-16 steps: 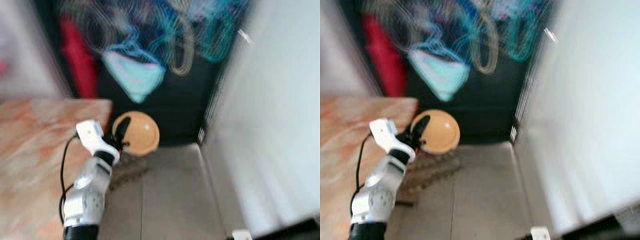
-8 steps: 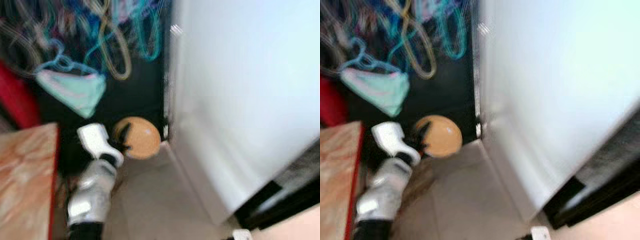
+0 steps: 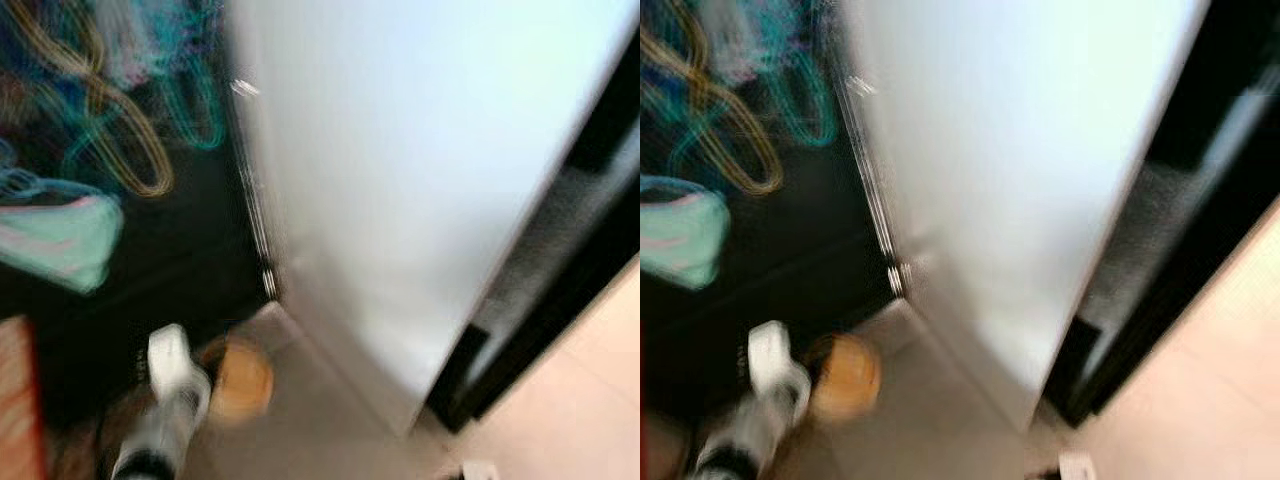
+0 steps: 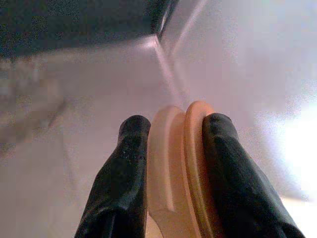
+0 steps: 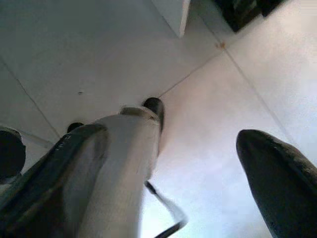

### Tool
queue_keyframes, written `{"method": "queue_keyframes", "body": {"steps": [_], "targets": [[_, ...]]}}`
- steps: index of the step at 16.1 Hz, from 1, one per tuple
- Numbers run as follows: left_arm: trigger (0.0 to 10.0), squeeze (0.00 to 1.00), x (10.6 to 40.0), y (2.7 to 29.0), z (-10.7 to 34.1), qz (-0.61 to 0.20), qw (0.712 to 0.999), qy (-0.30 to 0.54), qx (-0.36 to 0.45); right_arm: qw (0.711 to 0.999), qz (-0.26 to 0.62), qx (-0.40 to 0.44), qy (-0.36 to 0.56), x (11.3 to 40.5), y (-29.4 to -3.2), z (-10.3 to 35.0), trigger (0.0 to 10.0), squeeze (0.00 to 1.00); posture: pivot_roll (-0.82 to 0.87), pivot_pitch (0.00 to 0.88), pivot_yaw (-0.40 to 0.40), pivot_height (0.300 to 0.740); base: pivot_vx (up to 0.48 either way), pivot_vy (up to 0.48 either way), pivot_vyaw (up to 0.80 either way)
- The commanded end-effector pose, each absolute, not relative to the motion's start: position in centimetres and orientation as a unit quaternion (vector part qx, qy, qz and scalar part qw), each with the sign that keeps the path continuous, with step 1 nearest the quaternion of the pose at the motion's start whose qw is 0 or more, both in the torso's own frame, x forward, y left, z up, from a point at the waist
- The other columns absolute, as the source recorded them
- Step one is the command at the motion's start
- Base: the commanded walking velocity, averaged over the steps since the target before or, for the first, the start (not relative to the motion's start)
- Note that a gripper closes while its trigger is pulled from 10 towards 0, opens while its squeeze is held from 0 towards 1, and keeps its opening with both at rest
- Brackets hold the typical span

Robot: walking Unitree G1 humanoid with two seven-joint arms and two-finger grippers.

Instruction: Restocking fridge

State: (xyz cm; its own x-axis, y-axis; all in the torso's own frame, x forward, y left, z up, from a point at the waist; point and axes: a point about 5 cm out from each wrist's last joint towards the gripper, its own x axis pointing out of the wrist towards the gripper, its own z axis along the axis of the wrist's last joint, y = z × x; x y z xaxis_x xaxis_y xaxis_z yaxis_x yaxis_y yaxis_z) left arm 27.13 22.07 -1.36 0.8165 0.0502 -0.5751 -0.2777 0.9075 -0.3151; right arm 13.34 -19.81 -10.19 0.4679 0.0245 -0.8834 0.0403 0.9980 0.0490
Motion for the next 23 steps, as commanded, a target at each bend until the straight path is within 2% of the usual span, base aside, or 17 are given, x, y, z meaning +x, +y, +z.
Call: {"method": "queue_keyframes", "body": {"steps": [1,3,7,10,15,19,20,21,22,23], "targets": [[10.0,0.00,26.9,21.4,-2.0,0.081,0.930,0.302,-0.195,0.851,-0.013,0.037,0.523,12.9,-19.9,-10.4,10.0,0.00,0.04,0.011,0.081,0.740,0.000,0.000,-0.80],[10.0,0.00,25.5,20.7,-3.6,0.086,0.917,0.345,-0.181,0.853,-0.019,0.038,0.520,13.1,-19.9,-10.3,10.0,0.00,0.00,0.000,0.085,0.740,0.000,0.000,-0.80],[10.0,0.00,25.0,19.8,-4.3,0.092,0.909,0.360,-0.190,0.861,-0.056,0.046,0.504,13.6,-20.5,-10.0,10.0,0.00,-0.05,0.000,0.077,0.740,0.000,0.000,-0.79],[10.0,0.00,24.8,19.5,-4.5,0.093,0.907,0.363,-0.192,0.871,-0.087,0.058,0.480,13.8,-20.9,-9.8,10.0,0.00,-0.09,0.000,0.060,0.740,0.000,0.000,0.00],[10.0,0.00,22.7,20.9,-5.7,0.126,0.895,0.387,-0.182,0.877,-0.212,0.115,0.415,13.2,-21.3,-9.6,10.0,0.00,-0.13,0.000,0.083,0.740,0.000,0.000,0.00],[10.0,0.00,21.9,21.0,-6.2,0.121,0.893,0.400,-0.169,0.887,-0.241,0.090,0.384,13.0,-21.9,-9.2,10.0,0.00,-0.10,0.000,0.083,0.740,0.000,0.000,0.00],[10.0,0.00,21.6,21.5,-6.3,0.129,0.892,0.400,-0.169,0.933,-0.255,0.078,0.242,16.5,-26.3,-5.6,10.0,0.00,-0.08,0.000,0.083,0.740,0.000,0.000,0.00],[10.0,0.00,21.5,21.7,-6.3,0.131,0.892,0.400,-0.168,0.945,-0.254,0.071,0.194,17.6,-27.6,-4.1,10.0,0.00,-0.08,0.000,0.084,0.740,0.000,0.000,0.00],[10.0,0.00,20.9,23.1,-6.3,0.138,0.891,0.403,-0.159,0.964,-0.239,0.050,0.105,19.6,-28.5,-1.3,10.0,0.00,-0.08,0.000,0.091,0.740,0.000,0.000,0.00],[10.0,0.00,20.7,23.4,-6.3,0.140,0.890,0.404,-0.158,0.967,-0.235,0.044,0.091,19.9,-28.5,-0.8,10.0,0.00,-0.08,0.000,0.091,0.740,0.000,0.000,0.00]]}}
